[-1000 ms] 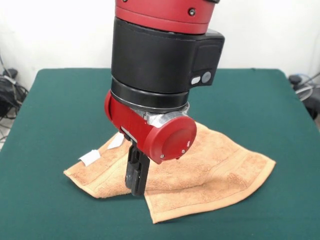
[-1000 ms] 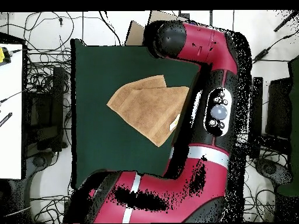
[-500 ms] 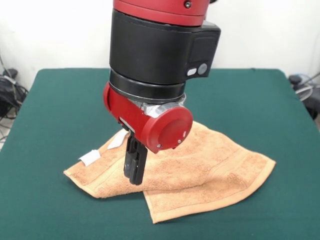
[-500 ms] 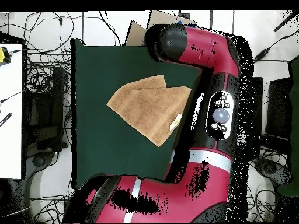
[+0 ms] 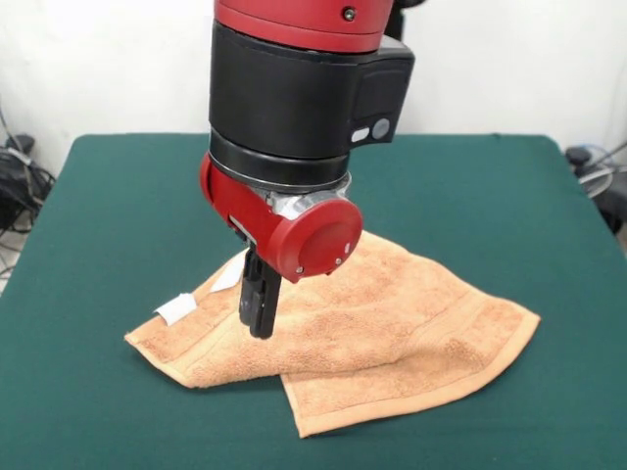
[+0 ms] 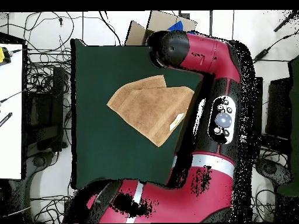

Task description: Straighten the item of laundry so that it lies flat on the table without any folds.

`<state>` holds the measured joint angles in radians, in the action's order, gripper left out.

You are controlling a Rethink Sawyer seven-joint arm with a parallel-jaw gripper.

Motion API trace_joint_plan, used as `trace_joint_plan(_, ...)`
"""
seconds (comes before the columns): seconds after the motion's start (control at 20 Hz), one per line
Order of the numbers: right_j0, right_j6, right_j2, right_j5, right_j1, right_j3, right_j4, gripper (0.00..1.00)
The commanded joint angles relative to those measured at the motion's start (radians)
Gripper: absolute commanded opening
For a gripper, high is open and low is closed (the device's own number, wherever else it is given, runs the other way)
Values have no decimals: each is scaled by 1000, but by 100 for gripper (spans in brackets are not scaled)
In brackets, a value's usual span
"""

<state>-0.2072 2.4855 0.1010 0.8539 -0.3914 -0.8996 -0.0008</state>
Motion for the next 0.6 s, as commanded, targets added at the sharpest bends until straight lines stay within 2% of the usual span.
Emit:
trace_joint_plan(0.05, -6, -130, -97, -83, -15, -245, -49, 0)
trace_joint_plan(0.6, -2, -106, -105, -122, -25, -303, -61, 0)
